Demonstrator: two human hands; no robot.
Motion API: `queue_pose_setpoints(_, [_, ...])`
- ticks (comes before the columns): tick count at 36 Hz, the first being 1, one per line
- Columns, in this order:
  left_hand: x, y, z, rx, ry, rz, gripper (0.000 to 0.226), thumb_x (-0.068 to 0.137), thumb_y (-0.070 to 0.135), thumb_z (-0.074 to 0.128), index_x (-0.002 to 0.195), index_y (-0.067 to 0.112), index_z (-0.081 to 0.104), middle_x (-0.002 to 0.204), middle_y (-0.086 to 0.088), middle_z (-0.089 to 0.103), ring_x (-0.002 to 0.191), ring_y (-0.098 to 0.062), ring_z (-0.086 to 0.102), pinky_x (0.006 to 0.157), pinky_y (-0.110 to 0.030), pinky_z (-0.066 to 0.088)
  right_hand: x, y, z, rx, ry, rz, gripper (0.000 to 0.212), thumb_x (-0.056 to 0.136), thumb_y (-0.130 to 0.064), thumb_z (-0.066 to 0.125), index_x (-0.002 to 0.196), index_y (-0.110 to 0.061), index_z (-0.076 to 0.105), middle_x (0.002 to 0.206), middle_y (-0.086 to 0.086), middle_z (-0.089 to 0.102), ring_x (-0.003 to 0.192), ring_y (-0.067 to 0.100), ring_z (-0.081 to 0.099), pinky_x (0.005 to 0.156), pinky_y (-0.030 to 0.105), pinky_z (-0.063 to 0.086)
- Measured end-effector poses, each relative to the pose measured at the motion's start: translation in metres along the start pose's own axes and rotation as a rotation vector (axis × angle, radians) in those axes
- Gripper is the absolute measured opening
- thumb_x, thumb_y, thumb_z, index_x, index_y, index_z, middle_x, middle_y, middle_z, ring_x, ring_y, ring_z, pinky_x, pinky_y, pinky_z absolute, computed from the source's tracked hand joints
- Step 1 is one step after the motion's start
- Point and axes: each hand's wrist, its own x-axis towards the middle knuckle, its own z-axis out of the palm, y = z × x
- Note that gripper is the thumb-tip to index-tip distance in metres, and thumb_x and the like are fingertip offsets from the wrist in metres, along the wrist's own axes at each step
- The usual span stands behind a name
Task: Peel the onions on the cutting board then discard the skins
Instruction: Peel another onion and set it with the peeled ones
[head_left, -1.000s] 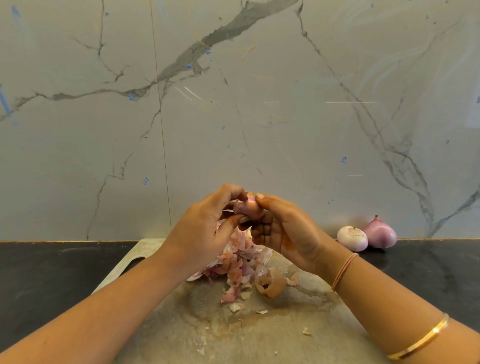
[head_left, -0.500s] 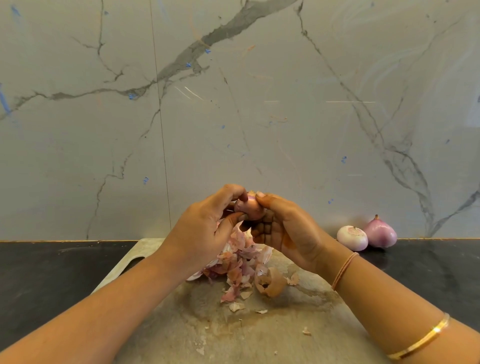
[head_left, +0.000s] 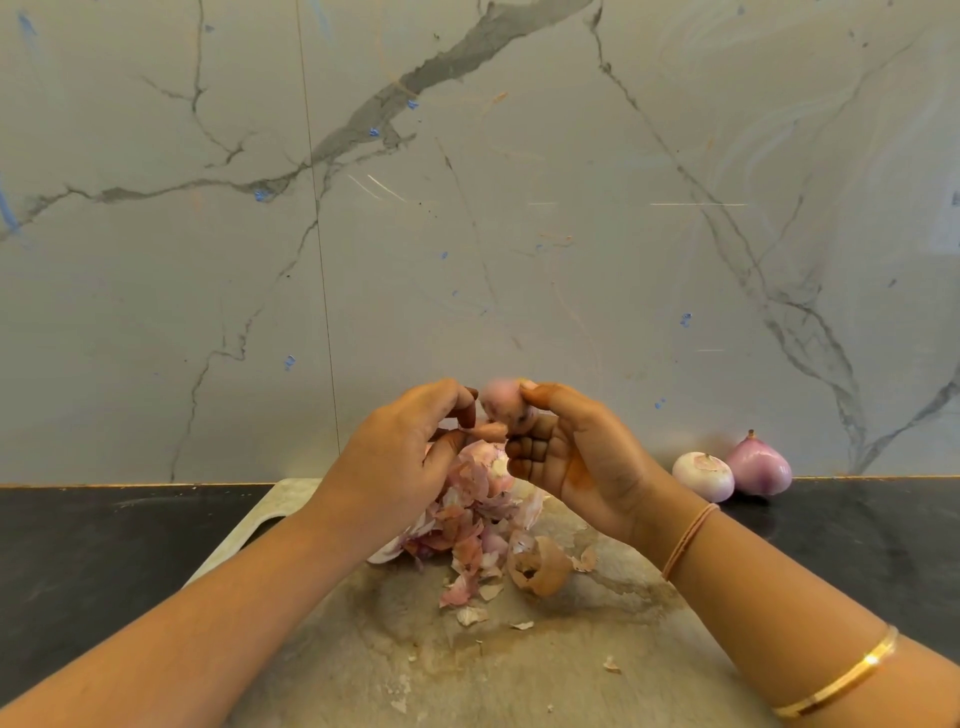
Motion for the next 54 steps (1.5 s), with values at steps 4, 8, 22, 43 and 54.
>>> queue_pose_setpoints(4, [0.001,0.0,-0.001,0.021,0.011,-0.015,0.018,0.09,0.005,0.059,0.097,0.021,0.059,0.095,0.009,0.067,0.089,-0.003,0.06,0.074,-0.02,0.05,0.001,0.0,0.0,0.067,0.011,0.032,0.023,0.095,-0.022,0.052,0.105,-0.004,0.062,0.073,0.008,0.061,0.06,0.014,0.056,0.059,0.025,0.05])
queue_pose_setpoints(8, [0.0,0.001,-0.002,0.015,0.014,0.01,0.017,0.09,0.005,0.06,0.096,0.02,0.059,0.09,0.009,0.069,0.083,-0.006,0.064,0.071,-0.028,0.053,0.0,-0.002,-0.001,0.074,-0.017,0.039,0.018,0.093,-0.02,0.054,0.099,-0.008,0.066,0.085,0.01,0.059,0.065,0.015,0.053,0.06,0.025,0.047])
queue_pose_setpoints(22, [0.001,0.005,-0.003,0.009,0.05,0.012,0.025,0.09,0.002,0.058,0.086,0.025,0.048,0.073,-0.001,0.065,0.061,-0.015,0.058,0.057,-0.029,0.047,0.003,0.003,-0.001,-0.167,0.148,-0.027,0.02,0.095,-0.031,0.057,0.103,-0.013,0.061,0.077,0.003,0.059,0.058,0.011,0.046,0.053,0.022,0.042])
queue_pose_setpoints(43, [0.003,0.007,-0.005,-0.038,-0.036,-0.228,0.033,0.093,0.016,0.052,0.125,0.025,0.057,0.113,0.016,0.059,0.098,0.001,0.057,0.078,-0.011,0.048,0.001,0.003,-0.005,-0.351,0.0,-0.135,0.025,0.09,-0.015,0.064,0.113,-0.025,0.06,0.109,0.002,0.063,0.091,0.018,0.059,0.074,0.027,0.049])
queue_pose_setpoints(54, [0.004,0.013,-0.003,-0.47,0.028,-0.467,0.017,0.084,0.023,0.068,0.101,0.021,0.07,0.086,0.003,0.074,0.08,-0.012,0.071,0.076,-0.037,0.059,-0.004,0.006,0.002,-0.728,-0.067,-0.331,0.035,0.09,-0.009,0.066,0.114,-0.029,0.05,0.113,-0.009,0.059,0.094,0.016,0.065,0.084,0.028,0.057])
